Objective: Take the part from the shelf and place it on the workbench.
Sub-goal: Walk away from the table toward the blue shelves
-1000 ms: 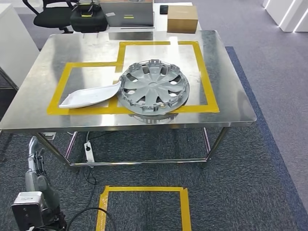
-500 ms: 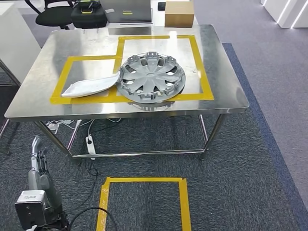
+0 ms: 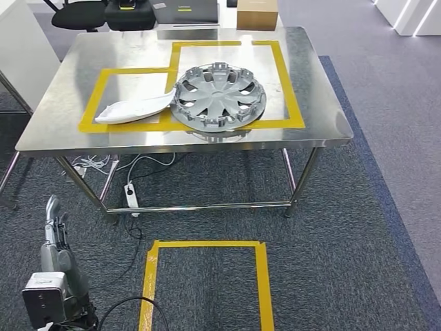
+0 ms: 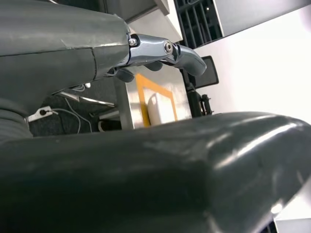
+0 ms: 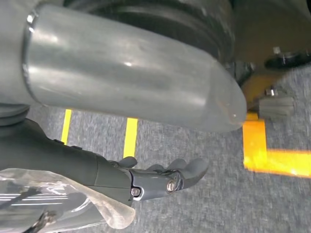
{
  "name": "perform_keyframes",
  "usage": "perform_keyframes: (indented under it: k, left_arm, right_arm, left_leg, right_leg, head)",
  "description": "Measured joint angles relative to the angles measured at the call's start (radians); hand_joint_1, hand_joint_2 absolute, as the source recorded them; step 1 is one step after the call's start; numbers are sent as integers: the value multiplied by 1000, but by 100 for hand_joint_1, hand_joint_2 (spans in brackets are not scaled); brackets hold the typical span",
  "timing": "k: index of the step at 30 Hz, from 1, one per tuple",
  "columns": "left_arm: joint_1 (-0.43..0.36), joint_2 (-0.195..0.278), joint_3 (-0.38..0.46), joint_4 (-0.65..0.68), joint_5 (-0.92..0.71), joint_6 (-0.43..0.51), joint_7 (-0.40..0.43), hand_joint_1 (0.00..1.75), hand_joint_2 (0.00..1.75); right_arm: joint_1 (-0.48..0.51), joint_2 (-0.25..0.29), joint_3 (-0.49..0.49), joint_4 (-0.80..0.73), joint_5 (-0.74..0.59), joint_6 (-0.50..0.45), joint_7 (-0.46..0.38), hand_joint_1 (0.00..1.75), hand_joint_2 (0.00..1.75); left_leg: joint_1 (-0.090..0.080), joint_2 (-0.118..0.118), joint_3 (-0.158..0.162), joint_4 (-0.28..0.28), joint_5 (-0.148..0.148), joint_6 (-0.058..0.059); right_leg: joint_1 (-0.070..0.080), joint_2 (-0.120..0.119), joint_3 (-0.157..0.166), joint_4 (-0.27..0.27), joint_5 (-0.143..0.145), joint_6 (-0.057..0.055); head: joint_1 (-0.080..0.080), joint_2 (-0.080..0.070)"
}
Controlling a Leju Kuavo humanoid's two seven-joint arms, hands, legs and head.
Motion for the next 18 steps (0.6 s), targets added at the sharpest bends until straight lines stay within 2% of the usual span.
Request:
perform_keyframes:
  k: [1,2,3,5,6,7,8,9,10,11,12,13,14,15,16,17,18]
  left_arm:
    - [-1,0,-1,0,0,0,1,0,0]
    - [-2,0,-3,1,-1,0,2,0,0]
    - [-3,0,-6,2,-1,0,3,0,0]
    - [-4,0,-12,4,-1,0,4,0,0]
    - [-3,0,-14,5,-1,0,4,0,0]
    - [-4,0,-15,7,-1,0,4,0,0]
    - [-4,0,-15,8,-1,0,4,0,0]
    - [-4,0,-15,9,-1,0,4,0,0]
    - [-4,0,-15,9,-1,0,4,0,0]
    - [-4,1,-15,9,-1,1,4,0,0]
    - [-4,1,-16,9,-1,2,4,0,0]
    - [-4,1,-16,9,-2,3,4,0,0]
    - [-5,1,-16,9,-2,4,4,0,0]
    - [-4,1,-16,9,-2,6,4,0,0]
    - [-4,1,-16,9,-2,7,4,0,0]
    - [-3,2,-16,9,-2,8,4,0,0]
    - [-3,2,-16,9,-1,9,4,0,0]
  right_arm:
    - [1,0,0,0,0,0,0,0,0]
    - [1,0,0,0,0,0,0,0,0]
    - [1,0,0,0,1,0,1,0,0]
    - [1,0,0,0,1,0,1,0,0]
    - [1,0,0,0,1,0,2,0,0]
    - [2,0,0,0,1,-1,2,0,0]
    - [2,0,0,0,1,-1,2,0,0]
    - [1,0,0,0,1,-1,2,0,0]
    - [0,0,0,0,1,-1,2,0,0]
    - [-1,0,0,0,2,-2,2,0,0]
    - [-3,0,0,0,2,-2,2,0,0]
    - [-4,0,0,0,2,-2,2,0,0]
    - [-4,0,0,0,3,-2,3,0,0]
    - [-3,0,0,0,4,-2,4,0,0]
    - [-2,0,0,0,4,-2,5,0,0]
    - [-1,0,0,0,5,-2,5,0,0]
    - [-1,0,0,0,6,-3,6,0,0]
  left_leg:
    - [2,2,-7,-2,8,8]
    - [3,4,-16,-4,18,16]
    - [5,6,-27,-6,28,23]
    - [2,7,-53,-5,47,28]
    - [1,7,-67,-3,58,29]
    - [-1,8,-81,-2,68,28]
    - [-1,8,-95,1,77,27]
    - [-2,7,-109,5,85,25]
    - [-3,7,-120,10,92,22]
    - [-4,7,-129,17,98,18]
    - [-6,7,-135,22,104,13]
    - [-7,8,-138,26,111,8]
    - [-7,8,-141,27,118,3]
    - [-6,7,-144,28,122,-3]
    - [-4,6,-149,35,113,-9]
    - [-3,4,-158,57,86,-15]
    - [-1,2,-170,98,42,-21]
  right_leg:
    - [-1,1,-8,10,-13,6]
    - [-1,3,-22,38,-42,10]
    - [-2,4,-42,87,-85,14]
    - [-2,4,-84,219,-170,19]
    - [-3,4,-93,268,-185,20]
    - [-3,4,-86,287,-177,21]
    - [-3,4,-60,269,-152,20]
    - [-3,4,-15,215,-121,17]
    - [-3,4,41,139,-104,14]
    - [-2,4,96,60,-101,10]
    - [-1,4,131,2,-106,6]
    - [1,5,149,-31,-114,3]
    - [2,5,150,-41,-114,-2]
    - [1,3,140,-40,-108,-9]
    - [0,1,133,-40,-101,-17]
    - [-2,-2,124,-42,-91,-25]
    - [-4,-4,113,-43,-81,-32]
  head:
    - [0,0]
    - [2,0]
    - [3,0]
    - [6,0]
    - [6,0]
    - [6,0]
    - [6,0]
    - [6,0]
    - [6,0]
    - [6,0]
    - [6,0]
    - [6,0]
    - [5,0]
    - [6,0]
    - [5,0]
    - [4,0]
    - [1,0]
